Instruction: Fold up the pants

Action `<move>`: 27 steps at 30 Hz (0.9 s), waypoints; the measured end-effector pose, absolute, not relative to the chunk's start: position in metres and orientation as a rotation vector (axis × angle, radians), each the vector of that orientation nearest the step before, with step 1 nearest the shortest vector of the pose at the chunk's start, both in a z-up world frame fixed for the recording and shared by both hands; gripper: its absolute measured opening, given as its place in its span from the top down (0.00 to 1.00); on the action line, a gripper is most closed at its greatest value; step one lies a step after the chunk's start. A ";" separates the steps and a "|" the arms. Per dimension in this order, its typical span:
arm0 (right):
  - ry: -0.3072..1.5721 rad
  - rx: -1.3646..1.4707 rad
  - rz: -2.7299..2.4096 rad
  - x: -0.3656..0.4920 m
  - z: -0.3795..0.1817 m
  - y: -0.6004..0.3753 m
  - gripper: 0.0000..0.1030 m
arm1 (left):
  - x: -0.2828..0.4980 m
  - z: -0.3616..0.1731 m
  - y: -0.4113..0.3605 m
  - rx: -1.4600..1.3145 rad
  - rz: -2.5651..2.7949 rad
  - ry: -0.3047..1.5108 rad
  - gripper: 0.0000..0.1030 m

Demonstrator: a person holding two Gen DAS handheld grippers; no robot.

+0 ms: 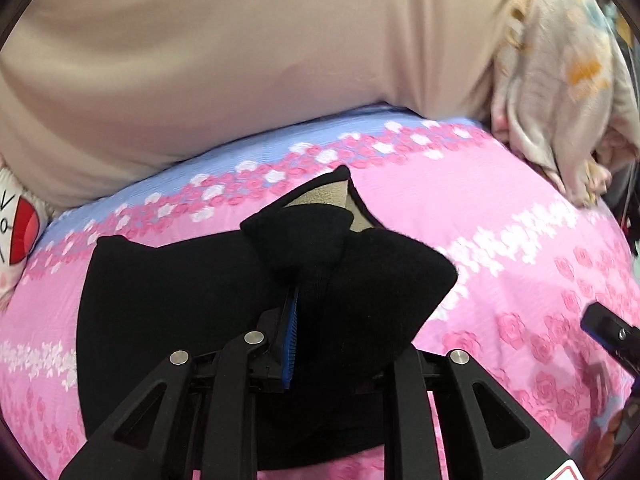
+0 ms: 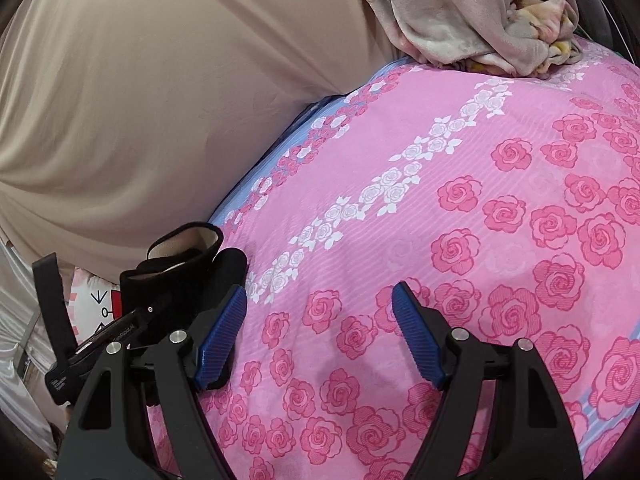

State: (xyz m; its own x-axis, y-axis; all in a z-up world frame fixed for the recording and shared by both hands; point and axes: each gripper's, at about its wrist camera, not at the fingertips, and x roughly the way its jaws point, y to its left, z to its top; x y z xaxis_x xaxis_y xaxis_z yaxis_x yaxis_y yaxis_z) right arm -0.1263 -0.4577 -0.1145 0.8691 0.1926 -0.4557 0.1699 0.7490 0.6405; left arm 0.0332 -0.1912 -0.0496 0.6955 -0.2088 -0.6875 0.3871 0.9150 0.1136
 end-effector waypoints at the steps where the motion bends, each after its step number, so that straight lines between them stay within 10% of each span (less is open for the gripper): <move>1: 0.532 0.733 0.016 -0.125 -0.115 -0.457 0.29 | 0.035 -0.063 -0.198 0.282 -0.330 0.775 0.74; 5: 0.530 0.716 0.019 -0.128 -0.110 -0.454 0.29 | 0.020 -0.077 -0.200 0.297 -0.304 0.759 0.68; 9: 0.537 0.682 -0.001 -0.130 -0.105 -0.451 0.28 | -0.005 -0.041 -0.176 0.156 -0.446 0.713 0.26; 12: 0.539 0.686 0.017 -0.127 -0.101 -0.445 0.28 | -0.028 -0.012 -0.152 0.071 -0.509 0.603 0.18; 20: 0.581 0.524 0.237 -0.083 -0.062 -0.366 0.28 | 0.006 -0.004 -0.040 0.023 -0.148 0.666 0.17; 24: 0.620 0.425 0.501 -0.043 -0.030 -0.287 0.58 | 0.037 -0.037 0.022 -0.097 -0.014 0.802 0.18; 27: 0.667 0.316 0.580 -0.016 -0.022 -0.231 0.63 | 0.043 -0.063 0.038 -0.093 0.022 0.871 0.18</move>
State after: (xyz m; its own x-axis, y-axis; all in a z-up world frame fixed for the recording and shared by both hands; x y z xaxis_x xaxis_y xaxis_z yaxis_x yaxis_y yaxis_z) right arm -0.0157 -0.2312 -0.0222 0.6374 0.5962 -0.4880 -0.4006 0.7975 0.4510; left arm 0.0425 0.0384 -0.0630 0.6442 -0.0184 -0.7646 -0.0577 0.9957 -0.0726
